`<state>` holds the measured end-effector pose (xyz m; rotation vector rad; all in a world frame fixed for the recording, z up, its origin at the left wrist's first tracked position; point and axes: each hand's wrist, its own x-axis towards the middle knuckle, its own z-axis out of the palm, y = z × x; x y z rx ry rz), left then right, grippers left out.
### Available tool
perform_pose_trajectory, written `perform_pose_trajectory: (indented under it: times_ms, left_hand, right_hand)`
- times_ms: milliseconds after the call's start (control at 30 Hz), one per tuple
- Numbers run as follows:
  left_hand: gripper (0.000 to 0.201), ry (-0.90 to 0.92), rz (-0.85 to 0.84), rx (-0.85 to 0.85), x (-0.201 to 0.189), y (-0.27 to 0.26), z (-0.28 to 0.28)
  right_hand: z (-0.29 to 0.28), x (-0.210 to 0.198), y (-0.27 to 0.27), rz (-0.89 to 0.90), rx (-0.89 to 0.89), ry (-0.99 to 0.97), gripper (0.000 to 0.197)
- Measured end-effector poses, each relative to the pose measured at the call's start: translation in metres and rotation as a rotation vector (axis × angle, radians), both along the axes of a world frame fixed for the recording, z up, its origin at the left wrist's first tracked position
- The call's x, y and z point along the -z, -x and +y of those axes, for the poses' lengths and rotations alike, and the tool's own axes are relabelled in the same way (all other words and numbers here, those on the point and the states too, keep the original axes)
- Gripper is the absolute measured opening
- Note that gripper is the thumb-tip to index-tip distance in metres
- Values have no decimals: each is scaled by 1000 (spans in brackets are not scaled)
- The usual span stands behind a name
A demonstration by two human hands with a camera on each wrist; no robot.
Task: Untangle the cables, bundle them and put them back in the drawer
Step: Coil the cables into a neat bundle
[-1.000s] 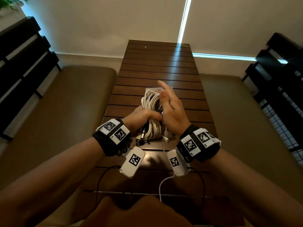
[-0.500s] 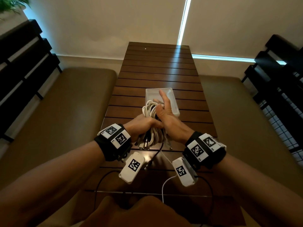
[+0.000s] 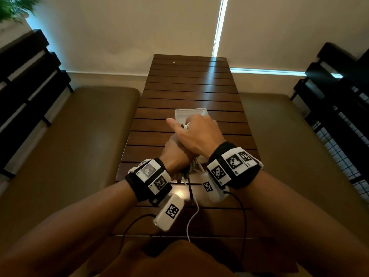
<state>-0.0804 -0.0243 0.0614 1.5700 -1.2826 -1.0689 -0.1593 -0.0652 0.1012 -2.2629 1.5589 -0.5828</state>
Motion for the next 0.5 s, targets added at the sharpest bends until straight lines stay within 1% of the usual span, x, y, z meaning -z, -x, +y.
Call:
perform_pose_trajectory:
  times_ms: [100,167,200,267,333,433,500]
  left_hand:
    - [19,-3,-91,68,-2,4,-3]
    - [10,-24,-134,103,-4,3,0]
    - [7,-22,-124,124,-4,0,4]
    - [6,-28,-76,145,-3,-4,9]
    - [4,-25,-25,149,-4,-5,12]
    - [7,-46,108,171,-3,-4,12]
    - [11,-41,157,186,-3,-3,12]
  right_hand:
    - [-3,-2,3,20,-37,42,60]
    - [-4,4,7,-43,-114,37,61]
    - [-5,8,9,-87,-149,44,61]
    - [-6,13,13,-178,-189,76,59]
    - [-5,15,15,-229,-203,116,57]
    - [-2,17,17,-251,-190,168,54]
    - [1,19,17,-244,-174,173,55]
